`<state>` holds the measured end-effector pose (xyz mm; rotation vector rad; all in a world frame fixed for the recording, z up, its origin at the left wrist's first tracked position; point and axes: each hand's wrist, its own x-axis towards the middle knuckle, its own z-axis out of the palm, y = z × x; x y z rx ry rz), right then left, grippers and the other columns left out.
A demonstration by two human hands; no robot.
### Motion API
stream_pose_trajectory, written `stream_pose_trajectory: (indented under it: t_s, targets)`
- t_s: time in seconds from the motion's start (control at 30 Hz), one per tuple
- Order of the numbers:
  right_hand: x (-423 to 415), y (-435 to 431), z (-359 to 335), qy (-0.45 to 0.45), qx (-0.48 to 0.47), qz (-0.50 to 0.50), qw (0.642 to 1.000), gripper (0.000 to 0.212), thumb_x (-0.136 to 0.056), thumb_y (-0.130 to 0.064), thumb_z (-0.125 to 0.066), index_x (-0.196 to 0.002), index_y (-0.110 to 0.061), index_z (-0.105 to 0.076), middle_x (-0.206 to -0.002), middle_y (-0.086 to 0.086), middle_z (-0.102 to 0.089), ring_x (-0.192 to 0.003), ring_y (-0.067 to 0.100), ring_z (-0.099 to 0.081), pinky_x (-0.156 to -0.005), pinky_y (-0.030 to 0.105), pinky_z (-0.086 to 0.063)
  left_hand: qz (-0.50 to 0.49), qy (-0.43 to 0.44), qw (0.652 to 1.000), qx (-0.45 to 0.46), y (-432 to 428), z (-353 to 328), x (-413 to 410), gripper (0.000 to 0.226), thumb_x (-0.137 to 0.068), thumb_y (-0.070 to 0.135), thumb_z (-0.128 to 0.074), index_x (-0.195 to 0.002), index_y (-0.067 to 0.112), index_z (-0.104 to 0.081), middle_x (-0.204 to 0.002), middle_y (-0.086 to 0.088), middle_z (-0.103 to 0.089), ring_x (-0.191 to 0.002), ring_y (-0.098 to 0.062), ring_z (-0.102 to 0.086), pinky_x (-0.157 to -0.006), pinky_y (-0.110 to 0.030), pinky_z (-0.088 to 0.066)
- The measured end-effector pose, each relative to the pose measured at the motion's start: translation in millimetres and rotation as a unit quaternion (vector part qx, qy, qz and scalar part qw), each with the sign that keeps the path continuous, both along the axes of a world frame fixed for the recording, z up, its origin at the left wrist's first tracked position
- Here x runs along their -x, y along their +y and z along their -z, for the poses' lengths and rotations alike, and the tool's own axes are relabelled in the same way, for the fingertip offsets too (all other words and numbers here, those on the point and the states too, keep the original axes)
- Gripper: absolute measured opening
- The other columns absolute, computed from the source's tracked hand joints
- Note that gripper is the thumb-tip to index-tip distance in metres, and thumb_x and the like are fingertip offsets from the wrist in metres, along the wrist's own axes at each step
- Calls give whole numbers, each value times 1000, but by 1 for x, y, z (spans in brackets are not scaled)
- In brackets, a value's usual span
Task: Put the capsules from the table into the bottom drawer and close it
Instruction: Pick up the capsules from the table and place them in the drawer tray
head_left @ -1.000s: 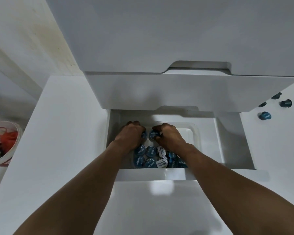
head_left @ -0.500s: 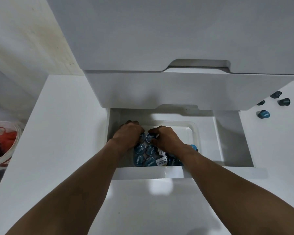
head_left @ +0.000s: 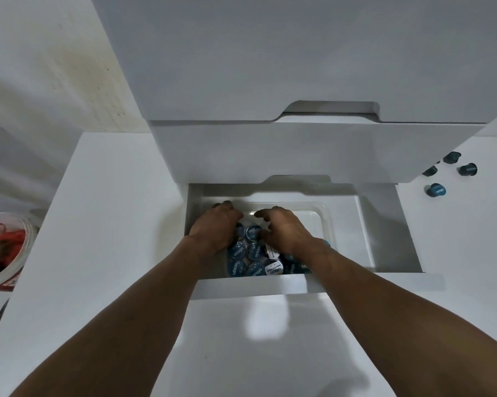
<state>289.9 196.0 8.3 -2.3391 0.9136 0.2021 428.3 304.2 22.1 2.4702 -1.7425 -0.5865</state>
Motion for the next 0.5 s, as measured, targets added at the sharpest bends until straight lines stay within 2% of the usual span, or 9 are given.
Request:
stream_pose_trajectory:
  t_s: [0.17, 0.27, 0.4, 0.5]
  targets:
    - [17, -3, -30, -1, 74, 41, 996, 45, -92, -28, -58, -135, -17, -50, -131, 10, -51, -114, 28, -53, -96, 34, -44, -34, 16, 997, 64, -6, -19, 9, 38, -88, 23, -60, -124, 12, -57, -120, -10, -58, -108, -27, -56, -89, -37, -49]
    - [37, -3, -53, -9, 132, 67, 989, 45, -93, -30, -55, -134, -13, -51, -133, 11, -52, -119, 28, -51, -100, 33, -41, -30, 7, 997, 75, -15, -32, 25, 41, -91, 31, -56, -127, 11, -52, -126, -11, -53, -112, -29, -53, -94, -38, -43]
    - [71, -5, -83, -6, 175, 107, 979, 48, -92, -35, -54, -135, -14, -50, -135, 12, -50, -124, 29, -46, -105, 35, -41, -2, -34, 991, 126, -32, -56, 58, 35, -92, 35, -53, -114, 8, -57, -117, -14, -57, -103, -31, -57, -87, -37, -46]
    - [103, -12, -106, -1, 216, 121, 969, 49, -92, -36, -53, -134, -13, -50, -134, 12, -52, -124, 30, -47, -105, 36, -40, 28, -56, 983, 173, -45, -80, 87, 39, -93, 36, -51, -122, 11, -52, -120, -12, -56, -107, -28, -54, -91, -36, -45]
